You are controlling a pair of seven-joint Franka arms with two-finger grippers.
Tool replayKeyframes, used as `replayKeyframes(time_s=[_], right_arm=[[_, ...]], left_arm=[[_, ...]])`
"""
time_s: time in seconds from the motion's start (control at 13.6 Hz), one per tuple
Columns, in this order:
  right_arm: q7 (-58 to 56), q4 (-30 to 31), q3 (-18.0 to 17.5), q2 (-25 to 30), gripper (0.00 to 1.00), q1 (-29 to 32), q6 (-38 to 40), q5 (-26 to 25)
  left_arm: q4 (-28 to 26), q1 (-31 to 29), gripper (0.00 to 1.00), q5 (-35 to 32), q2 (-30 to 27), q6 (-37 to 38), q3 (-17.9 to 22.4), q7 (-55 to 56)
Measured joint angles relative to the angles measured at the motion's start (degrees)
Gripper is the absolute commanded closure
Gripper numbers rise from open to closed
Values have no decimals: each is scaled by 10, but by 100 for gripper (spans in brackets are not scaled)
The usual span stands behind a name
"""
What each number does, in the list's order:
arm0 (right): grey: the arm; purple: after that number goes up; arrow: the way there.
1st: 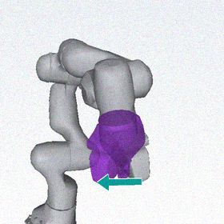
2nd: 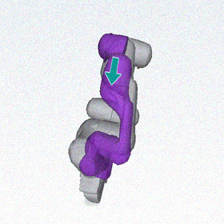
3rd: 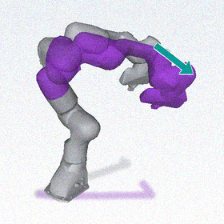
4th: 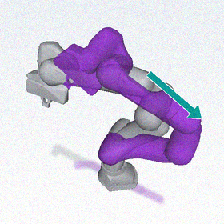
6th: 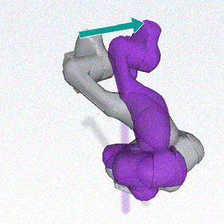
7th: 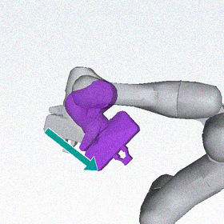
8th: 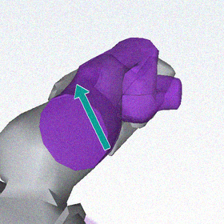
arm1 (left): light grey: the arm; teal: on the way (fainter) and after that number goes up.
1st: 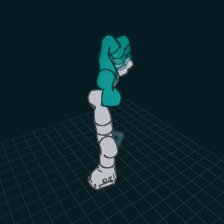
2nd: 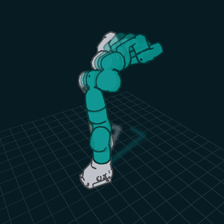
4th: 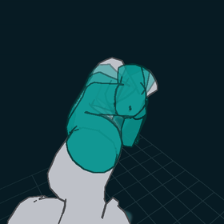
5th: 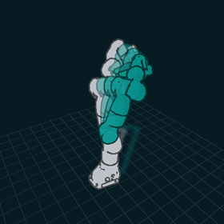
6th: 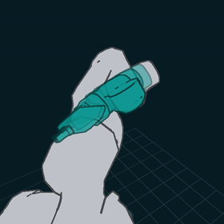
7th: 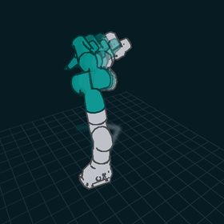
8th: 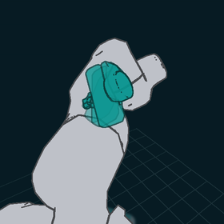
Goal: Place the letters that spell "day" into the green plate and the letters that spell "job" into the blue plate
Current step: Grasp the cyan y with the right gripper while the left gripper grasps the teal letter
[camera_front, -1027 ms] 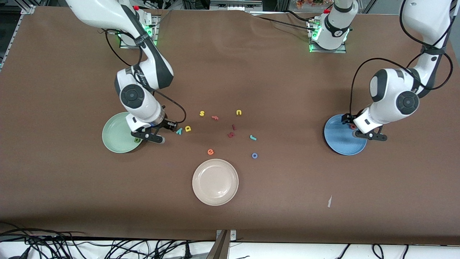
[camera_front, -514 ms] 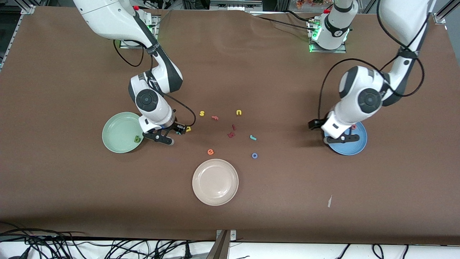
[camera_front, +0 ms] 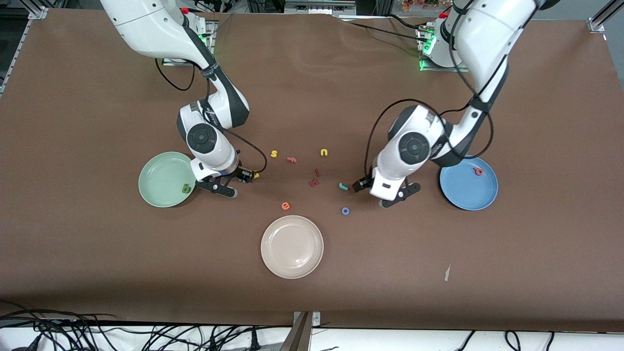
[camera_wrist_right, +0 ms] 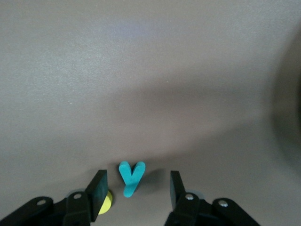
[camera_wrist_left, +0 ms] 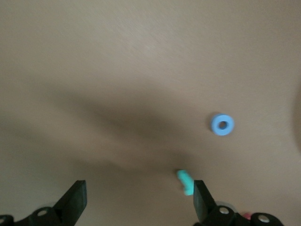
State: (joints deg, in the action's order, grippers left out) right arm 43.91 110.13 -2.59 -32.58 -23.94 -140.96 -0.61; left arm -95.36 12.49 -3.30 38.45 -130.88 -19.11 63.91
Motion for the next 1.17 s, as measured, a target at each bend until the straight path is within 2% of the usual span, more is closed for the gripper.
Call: replayKeyframes(time_s=[0.37,0.51,0.59,0.73,0.88,0.95,1.03,1.17], right_arm=[[0,0,0,-6,47,-3,-8,0],[0,0,0,-12,47,-3,-15,0],[0,0,0,-14,53,-3,-16,0],[0,0,0,-16,68,-3,-20,-2],[0,0,0,-15,89,-3,-21,-6],[0,0,0,-15,94,-3,-22,-9],[0,-1,0,-15,97,-3,-22,-11],[-2,-2,2,-15,98,-3,-22,-16]], left_arm=[[70,91,1,0,63,1,69,170],[88,116,2,0,82,1,84,229],[92,121,5,0,89,1,86,251],[96,126,17,0,97,1,87,286],[96,132,25,0,100,1,87,316],[99,134,30,0,101,0,87,328],[100,135,39,0,101,1,87,339],[104,137,65,0,101,0,87,359]])
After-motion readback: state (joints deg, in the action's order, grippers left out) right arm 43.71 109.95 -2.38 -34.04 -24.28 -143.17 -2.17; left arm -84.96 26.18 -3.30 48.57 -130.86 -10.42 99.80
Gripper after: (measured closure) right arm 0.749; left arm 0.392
